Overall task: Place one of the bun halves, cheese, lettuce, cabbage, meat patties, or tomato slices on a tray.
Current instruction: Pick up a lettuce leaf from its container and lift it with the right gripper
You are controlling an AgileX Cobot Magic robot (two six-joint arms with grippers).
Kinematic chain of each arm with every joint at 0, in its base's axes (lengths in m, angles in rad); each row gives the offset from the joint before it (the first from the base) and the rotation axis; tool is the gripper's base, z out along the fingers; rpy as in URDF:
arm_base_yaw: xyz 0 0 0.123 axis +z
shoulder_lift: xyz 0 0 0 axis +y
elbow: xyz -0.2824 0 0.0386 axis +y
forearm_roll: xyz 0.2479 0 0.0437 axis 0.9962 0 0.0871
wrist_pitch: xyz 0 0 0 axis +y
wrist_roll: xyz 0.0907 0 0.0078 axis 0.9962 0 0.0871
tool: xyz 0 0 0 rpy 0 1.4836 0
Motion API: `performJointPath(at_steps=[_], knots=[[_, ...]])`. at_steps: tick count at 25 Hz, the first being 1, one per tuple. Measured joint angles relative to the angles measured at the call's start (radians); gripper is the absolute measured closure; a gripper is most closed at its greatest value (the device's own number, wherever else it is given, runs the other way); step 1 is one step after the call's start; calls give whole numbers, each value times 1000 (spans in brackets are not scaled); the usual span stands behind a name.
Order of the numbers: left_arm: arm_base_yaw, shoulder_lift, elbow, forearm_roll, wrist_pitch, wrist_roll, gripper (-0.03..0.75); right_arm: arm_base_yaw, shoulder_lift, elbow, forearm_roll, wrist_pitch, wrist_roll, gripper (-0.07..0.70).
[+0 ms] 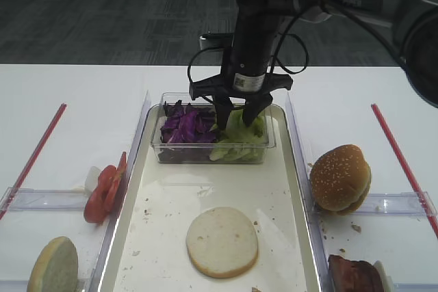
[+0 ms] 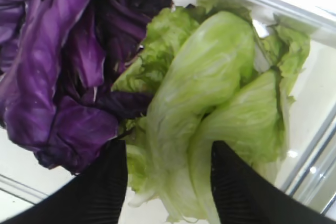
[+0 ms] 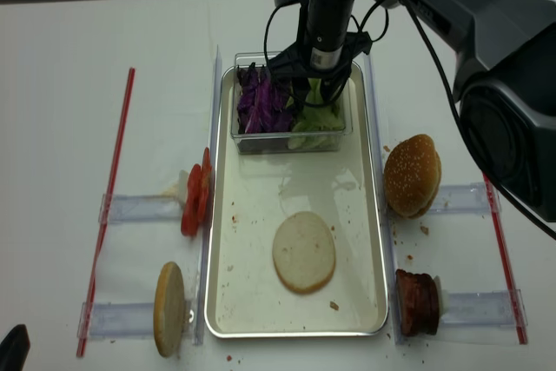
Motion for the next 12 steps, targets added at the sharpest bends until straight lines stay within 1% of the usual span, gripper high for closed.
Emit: performJointPath(at_steps=[6, 12], knots=[[0, 0, 0, 0, 0, 0, 303, 0, 20, -28, 0, -2, 0, 321], [0, 0, 0, 0, 0, 0, 303, 0, 42, -29, -2, -2, 0, 355]])
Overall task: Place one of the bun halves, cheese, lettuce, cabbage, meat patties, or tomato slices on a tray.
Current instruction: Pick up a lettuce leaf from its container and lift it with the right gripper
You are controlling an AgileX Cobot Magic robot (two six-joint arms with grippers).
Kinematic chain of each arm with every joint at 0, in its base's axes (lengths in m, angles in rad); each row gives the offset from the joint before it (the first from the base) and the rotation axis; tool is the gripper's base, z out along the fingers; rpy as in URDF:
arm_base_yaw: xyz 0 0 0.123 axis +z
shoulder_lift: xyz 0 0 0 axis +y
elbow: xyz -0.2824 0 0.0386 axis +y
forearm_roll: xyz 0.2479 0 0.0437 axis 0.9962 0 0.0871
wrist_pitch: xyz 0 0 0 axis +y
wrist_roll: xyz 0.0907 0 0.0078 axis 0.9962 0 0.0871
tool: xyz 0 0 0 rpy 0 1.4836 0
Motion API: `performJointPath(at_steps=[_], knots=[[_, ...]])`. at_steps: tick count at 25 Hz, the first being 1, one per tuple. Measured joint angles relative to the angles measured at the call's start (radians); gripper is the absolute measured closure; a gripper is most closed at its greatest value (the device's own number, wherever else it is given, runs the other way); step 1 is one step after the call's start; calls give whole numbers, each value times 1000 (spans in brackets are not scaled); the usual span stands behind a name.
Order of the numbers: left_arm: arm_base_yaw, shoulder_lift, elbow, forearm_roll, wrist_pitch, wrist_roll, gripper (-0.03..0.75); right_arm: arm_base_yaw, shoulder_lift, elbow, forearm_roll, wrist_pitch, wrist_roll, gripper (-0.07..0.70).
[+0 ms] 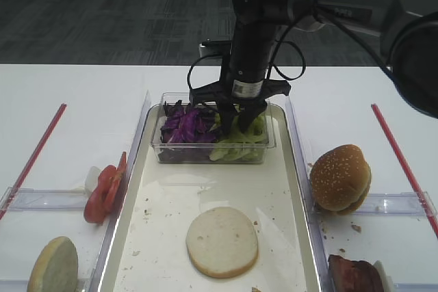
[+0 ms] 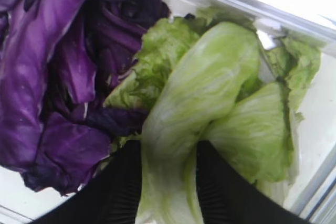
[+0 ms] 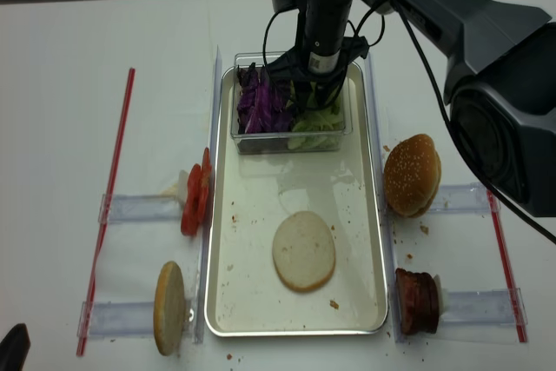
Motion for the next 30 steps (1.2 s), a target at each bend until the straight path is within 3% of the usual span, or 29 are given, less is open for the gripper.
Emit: performJointPath(at_steps=[15, 30], knots=[[0, 0, 0, 0, 0, 0, 303, 0, 2, 0, -21, 0, 0, 606], [0, 0, 0, 0, 0, 0, 303, 0, -57, 0, -39, 0, 0, 615]])
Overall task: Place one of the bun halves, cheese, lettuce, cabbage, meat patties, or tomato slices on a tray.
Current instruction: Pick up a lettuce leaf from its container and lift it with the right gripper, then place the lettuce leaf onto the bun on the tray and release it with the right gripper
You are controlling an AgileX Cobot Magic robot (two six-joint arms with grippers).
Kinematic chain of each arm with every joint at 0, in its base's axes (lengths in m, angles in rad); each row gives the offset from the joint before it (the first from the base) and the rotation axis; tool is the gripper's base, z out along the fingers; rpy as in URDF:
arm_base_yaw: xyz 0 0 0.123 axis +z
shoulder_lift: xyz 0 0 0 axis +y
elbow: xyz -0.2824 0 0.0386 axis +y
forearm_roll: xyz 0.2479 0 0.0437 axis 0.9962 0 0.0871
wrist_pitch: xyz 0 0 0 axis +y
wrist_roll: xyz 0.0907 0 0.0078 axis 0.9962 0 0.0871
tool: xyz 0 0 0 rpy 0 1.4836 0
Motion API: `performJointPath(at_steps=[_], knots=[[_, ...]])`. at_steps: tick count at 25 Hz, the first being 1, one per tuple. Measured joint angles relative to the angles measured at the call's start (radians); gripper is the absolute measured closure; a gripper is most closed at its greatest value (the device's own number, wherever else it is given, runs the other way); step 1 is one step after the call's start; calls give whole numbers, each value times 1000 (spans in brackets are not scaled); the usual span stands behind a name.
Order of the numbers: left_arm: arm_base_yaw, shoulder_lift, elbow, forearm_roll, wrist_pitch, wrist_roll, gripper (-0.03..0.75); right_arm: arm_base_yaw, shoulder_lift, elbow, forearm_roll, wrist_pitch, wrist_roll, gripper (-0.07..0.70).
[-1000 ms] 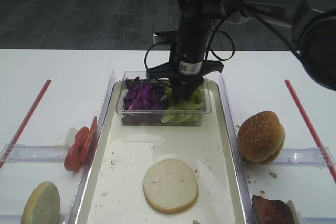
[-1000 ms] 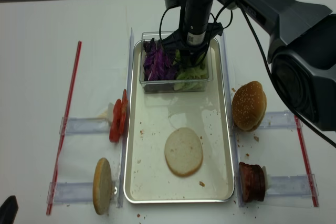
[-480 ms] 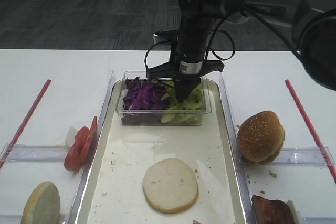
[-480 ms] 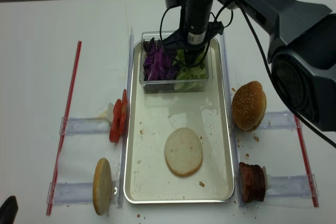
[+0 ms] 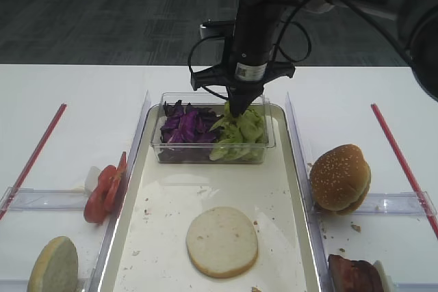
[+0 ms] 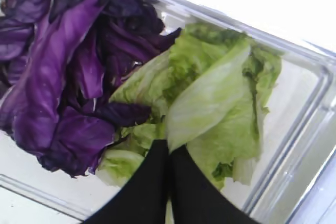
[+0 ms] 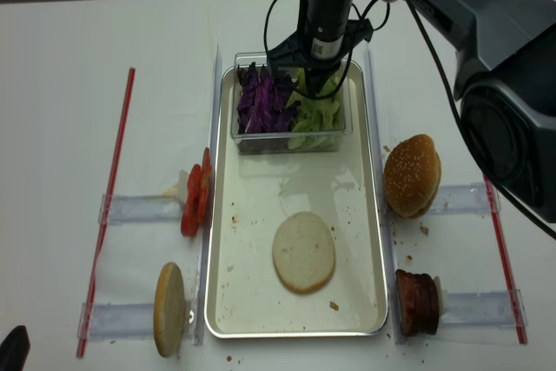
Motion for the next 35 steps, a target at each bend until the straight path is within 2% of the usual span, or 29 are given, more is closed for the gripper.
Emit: performJointPath(at_steps=[24, 26, 35], knots=[[0, 0, 0, 0, 0, 0, 303, 0, -142, 24, 37, 8, 7, 615], [0, 0, 0, 0, 0, 0, 303, 7, -159, 43, 34, 8, 7, 615], [0, 0, 0, 0, 0, 0, 303, 63, -277, 263, 14, 6, -20, 615]])
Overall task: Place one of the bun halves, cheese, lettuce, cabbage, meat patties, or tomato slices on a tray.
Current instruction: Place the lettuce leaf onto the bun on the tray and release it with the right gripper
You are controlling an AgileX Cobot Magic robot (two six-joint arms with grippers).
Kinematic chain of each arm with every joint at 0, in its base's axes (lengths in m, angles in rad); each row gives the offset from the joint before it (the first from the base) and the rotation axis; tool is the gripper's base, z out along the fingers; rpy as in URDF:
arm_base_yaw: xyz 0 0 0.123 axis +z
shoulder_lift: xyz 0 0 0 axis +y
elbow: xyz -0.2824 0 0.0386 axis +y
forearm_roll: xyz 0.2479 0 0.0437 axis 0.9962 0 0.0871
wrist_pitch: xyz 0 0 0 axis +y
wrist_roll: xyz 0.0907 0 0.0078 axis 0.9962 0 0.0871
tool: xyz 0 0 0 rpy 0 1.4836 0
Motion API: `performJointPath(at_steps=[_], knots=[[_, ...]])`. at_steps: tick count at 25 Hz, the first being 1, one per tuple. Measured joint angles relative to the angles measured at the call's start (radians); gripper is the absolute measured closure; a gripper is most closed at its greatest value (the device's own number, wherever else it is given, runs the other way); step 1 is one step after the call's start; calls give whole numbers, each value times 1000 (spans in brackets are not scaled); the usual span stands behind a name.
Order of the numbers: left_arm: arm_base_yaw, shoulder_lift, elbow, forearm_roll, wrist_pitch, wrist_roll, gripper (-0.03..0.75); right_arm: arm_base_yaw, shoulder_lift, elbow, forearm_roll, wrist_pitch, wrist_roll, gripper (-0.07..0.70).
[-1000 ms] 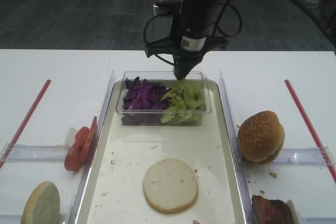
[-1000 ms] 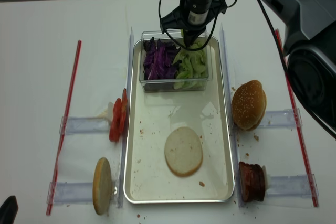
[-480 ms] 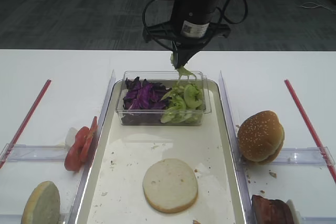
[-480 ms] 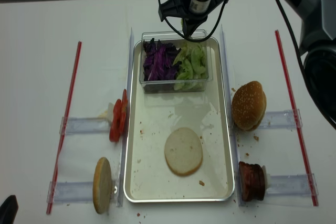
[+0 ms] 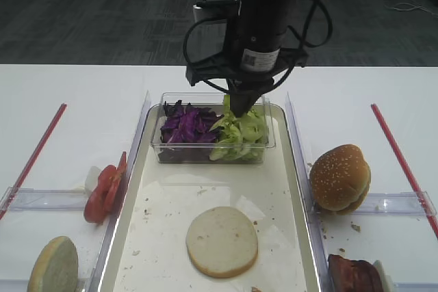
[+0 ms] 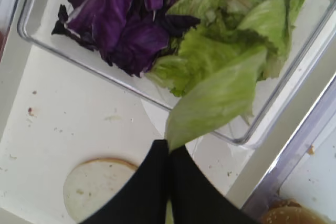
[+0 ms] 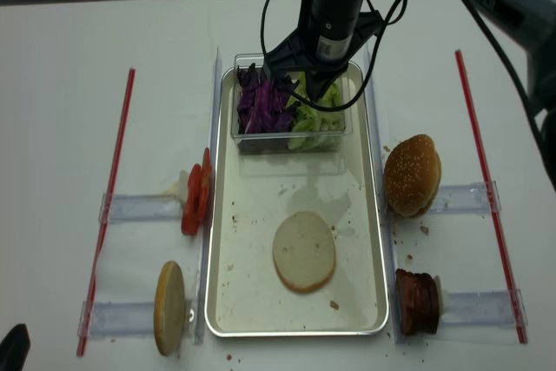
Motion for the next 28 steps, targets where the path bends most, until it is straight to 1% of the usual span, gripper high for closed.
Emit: performJointPath(at_steps=[3, 12, 19, 22, 25, 28], knots=[[0, 0, 0, 0, 0, 0, 303, 20, -56, 60, -21, -2, -1, 615], [0, 0, 0, 1, 0, 0, 303, 59, -198, 254, -21, -4, -5, 615], [2, 0, 0, 1, 0, 0, 303, 86, -258, 374, -4, -58, -5, 615], [2, 0, 0, 1, 0, 0, 303, 101, -281, 428, 2, -94, -5, 615], [2, 0, 0, 1, 0, 0, 303, 115, -291, 464, 9, -111, -5, 615], [2, 0, 0, 1, 0, 0, 303, 141, -293, 494, 16, -143, -5, 615]])
